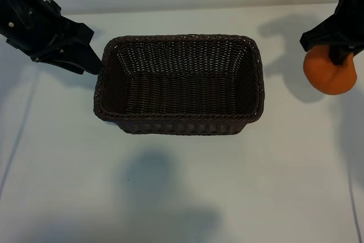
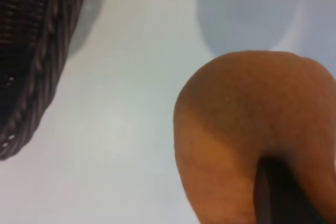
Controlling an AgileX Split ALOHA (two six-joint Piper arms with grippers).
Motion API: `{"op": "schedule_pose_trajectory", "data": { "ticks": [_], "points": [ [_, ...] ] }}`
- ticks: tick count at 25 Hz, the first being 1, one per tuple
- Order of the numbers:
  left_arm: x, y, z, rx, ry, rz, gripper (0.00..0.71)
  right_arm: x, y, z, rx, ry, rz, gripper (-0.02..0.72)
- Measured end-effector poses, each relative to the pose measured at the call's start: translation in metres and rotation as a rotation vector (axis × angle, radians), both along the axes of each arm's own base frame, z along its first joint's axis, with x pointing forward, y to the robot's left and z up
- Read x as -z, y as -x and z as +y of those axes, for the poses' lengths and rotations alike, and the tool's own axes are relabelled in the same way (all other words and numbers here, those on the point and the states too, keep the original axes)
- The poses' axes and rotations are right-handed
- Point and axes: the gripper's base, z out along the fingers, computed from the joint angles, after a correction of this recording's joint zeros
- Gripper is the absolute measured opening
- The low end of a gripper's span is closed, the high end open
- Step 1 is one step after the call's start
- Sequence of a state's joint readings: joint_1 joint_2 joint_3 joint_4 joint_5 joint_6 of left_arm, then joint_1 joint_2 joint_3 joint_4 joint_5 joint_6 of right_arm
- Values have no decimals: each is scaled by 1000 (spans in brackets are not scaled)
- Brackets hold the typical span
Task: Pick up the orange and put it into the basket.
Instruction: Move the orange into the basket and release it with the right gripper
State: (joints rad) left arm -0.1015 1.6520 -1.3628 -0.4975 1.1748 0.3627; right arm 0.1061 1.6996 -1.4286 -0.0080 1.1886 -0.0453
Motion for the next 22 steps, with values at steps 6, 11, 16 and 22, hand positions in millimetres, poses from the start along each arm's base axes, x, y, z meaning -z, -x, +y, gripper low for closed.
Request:
{"op": "schedule_pose_trajectory", "data": {
  "ticks": [6,11,16,22],
  "points": [
    [0,0,0,0,0,0,382,-15,9,0,1,-11,-29,86],
    [0,0,0,-1,0,0,381,-16,10,0,1,-11,-26,86],
    [0,0,0,-3,0,1,381,-16,11,2,-2,-37,-22,86],
    [0,0,0,-3,0,1,380,-16,11,5,-15,-72,-23,85]
  ]
}}
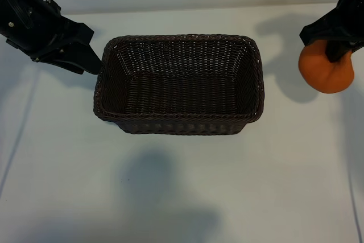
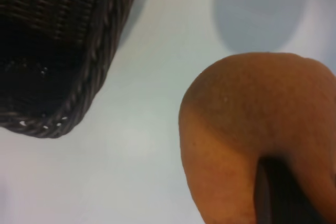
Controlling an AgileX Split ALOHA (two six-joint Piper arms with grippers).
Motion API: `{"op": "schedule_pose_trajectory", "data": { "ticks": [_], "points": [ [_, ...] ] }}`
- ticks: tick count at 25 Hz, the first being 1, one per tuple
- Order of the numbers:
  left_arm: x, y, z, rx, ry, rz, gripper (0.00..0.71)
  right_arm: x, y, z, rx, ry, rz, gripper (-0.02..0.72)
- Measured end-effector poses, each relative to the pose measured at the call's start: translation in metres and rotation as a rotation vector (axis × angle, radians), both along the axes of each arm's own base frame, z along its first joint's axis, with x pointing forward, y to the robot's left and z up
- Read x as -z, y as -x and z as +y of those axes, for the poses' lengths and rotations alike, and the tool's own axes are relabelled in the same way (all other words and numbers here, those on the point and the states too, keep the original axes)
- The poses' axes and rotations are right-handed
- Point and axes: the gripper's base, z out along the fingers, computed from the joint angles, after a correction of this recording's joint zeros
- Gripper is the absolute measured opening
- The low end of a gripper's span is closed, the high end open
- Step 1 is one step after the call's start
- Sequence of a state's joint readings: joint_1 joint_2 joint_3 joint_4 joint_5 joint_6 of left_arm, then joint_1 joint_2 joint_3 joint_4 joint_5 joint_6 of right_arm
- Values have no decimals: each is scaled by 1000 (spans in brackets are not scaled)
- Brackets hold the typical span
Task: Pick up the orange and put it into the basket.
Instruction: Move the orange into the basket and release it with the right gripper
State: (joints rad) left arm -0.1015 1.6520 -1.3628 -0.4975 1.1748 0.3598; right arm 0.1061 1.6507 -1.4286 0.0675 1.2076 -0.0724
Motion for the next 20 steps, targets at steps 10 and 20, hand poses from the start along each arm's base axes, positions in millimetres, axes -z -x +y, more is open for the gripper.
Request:
{"op": "schedule_pose_trajectory", "data": {
  "ticks": [10,20],
  "points": [
    [0,0,0,0,0,0,380,0,0,1,0,-13,-1,85],
    [0,0,0,0,0,0,380,-1,0,7,-3,-80,-6,85]
  ]
}}
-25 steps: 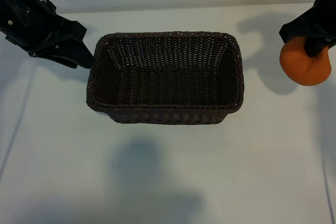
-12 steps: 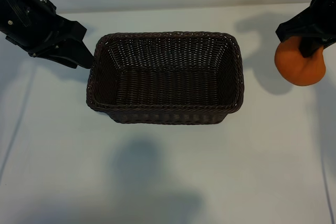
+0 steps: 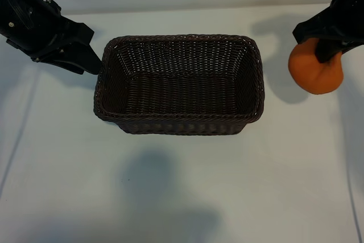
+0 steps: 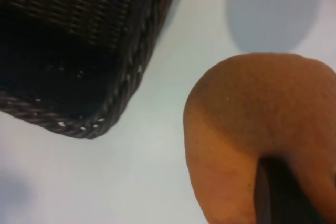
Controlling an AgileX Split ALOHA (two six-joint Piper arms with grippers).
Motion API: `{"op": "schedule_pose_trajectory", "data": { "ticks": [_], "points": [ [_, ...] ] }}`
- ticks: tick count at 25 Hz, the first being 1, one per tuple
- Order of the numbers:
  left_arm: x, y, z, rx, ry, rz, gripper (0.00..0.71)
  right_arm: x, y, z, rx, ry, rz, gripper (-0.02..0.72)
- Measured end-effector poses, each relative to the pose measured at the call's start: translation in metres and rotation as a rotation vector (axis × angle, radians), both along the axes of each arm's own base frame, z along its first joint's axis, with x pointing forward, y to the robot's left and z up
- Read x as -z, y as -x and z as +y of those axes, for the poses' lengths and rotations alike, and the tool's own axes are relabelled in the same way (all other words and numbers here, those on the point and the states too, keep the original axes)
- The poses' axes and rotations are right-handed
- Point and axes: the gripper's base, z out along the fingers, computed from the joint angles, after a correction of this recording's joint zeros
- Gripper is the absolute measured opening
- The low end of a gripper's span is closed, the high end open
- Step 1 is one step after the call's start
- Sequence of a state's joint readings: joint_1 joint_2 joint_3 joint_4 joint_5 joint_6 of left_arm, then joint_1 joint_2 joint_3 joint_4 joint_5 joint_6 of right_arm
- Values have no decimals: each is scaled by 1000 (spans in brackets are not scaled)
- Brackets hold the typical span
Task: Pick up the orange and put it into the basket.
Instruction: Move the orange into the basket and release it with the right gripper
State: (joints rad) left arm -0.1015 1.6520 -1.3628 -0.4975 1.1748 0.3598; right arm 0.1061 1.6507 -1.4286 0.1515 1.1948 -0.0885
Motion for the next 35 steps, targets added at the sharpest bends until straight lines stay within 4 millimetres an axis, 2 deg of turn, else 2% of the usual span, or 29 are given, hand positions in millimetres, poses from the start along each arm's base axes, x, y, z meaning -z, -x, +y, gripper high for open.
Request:
{"op": "schedule_pose_trajectory", "data": {
  "ticks": [5,18,23,30,35],
  "points": [
    [0,0,0,0,1,0,380,-1,-1,16,-35,-25,-36,85],
    [-1,0,-2,-2,21,1,380,-14,8,108,-239,-120,-252,84],
    [-1,0,-2,-2,21,1,380,-14,11,134,-278,-169,-318,84],
    [-1,0,-2,-2,21,1,380,-1,5,143,-284,-171,-313,84],
    [-1,0,-2,-2,21,1,380,19,-6,148,-277,-161,-290,84]
  ]
}}
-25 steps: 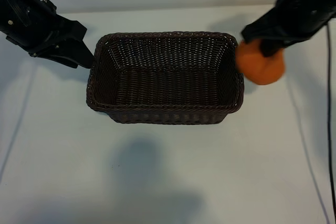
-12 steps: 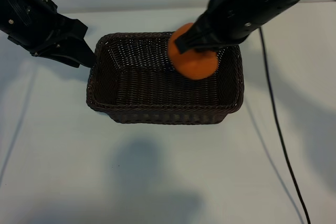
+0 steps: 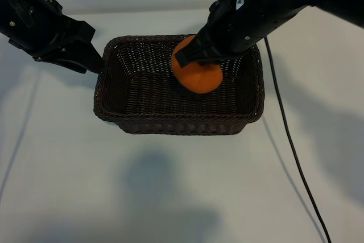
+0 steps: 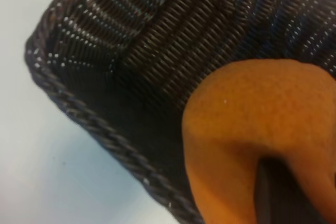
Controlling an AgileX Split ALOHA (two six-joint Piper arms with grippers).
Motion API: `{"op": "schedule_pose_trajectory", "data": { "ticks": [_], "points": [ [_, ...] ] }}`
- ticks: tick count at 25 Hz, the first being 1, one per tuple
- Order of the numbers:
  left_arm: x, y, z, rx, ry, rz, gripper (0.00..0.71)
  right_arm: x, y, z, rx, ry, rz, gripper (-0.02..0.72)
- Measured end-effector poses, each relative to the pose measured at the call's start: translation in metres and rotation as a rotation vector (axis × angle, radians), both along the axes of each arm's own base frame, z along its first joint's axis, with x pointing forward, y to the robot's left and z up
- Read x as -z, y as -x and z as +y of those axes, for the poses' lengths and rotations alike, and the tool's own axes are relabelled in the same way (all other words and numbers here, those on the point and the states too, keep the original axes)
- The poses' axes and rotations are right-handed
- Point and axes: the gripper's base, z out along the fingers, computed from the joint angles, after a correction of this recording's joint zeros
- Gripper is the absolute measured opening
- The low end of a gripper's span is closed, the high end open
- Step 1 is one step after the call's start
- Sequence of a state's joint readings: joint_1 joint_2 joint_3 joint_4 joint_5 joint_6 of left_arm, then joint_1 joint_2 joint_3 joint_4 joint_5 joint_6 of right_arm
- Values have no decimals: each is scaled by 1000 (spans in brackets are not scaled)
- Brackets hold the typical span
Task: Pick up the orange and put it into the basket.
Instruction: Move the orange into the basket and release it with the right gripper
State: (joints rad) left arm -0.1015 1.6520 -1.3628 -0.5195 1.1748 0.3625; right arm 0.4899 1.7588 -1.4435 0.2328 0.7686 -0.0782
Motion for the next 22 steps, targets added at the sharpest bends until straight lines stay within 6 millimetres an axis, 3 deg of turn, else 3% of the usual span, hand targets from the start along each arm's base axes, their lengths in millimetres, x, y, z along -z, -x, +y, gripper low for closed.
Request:
{"op": "schedule_pose_trajectory", "data": {
  "ticks": [14,22],
  "points": [
    [0,0,0,-1,0,0,380,60,-31,13,34,16,5,84],
    [0,0,0,-3,0,1,380,71,-39,16,42,11,-26,84]
  ]
}}
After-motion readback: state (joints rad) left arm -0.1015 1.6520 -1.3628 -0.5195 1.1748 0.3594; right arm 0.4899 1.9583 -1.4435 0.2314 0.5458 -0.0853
